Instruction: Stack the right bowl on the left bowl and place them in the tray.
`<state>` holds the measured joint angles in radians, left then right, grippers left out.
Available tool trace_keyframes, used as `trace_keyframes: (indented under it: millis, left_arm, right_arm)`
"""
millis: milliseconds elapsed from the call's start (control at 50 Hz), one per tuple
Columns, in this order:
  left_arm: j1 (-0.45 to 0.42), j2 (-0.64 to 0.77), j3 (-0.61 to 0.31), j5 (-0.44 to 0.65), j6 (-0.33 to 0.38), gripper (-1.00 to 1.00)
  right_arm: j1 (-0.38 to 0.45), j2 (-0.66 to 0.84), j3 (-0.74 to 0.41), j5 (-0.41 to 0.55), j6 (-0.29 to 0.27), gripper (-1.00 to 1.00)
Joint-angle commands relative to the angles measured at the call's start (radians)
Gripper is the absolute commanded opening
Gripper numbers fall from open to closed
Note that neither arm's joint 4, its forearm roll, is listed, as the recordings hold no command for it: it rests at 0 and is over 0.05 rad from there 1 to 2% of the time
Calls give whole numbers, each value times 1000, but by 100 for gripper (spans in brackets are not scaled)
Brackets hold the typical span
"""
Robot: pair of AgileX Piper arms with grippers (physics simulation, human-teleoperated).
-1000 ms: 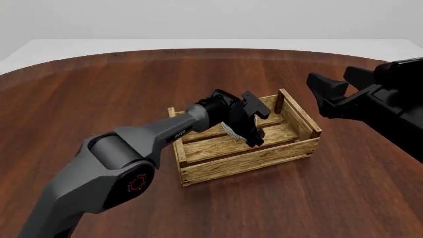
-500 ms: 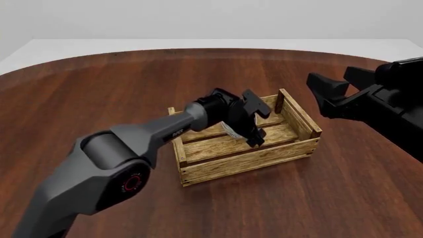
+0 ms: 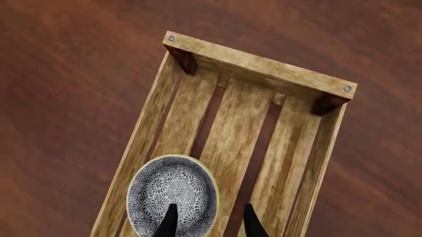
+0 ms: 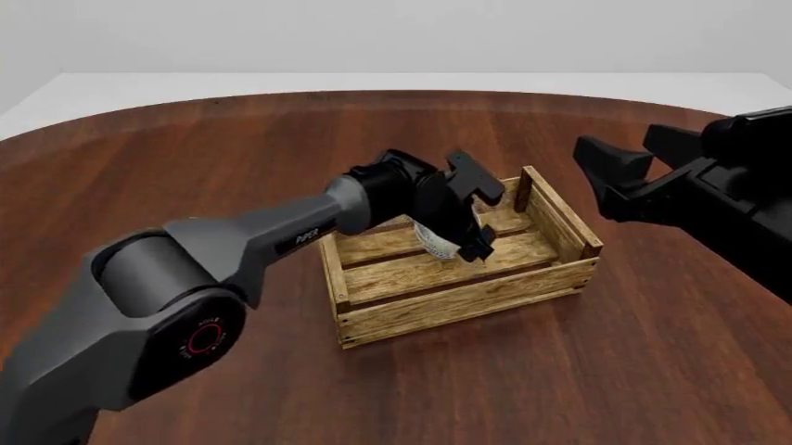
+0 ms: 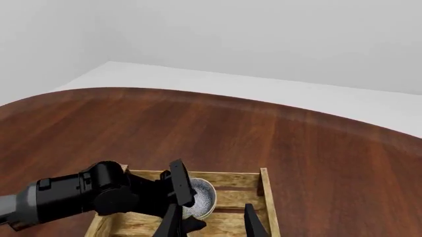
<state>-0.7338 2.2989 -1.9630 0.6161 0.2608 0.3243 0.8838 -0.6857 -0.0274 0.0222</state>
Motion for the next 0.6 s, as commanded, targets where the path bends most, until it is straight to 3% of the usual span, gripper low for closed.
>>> trace_keyframes:
  millis: [20, 480, 600]
  left_arm:
    - [-26, -145, 107, -41, -54, 100]
    - [5, -441, 410, -268, -212, 100]
    - [43, -544, 501, -328, -215, 100]
  right_arm:
    - [-1, -5, 0, 3, 1, 100]
    - [2, -25, 0, 16, 3, 100]
    - [4, -30, -1, 20, 3, 100]
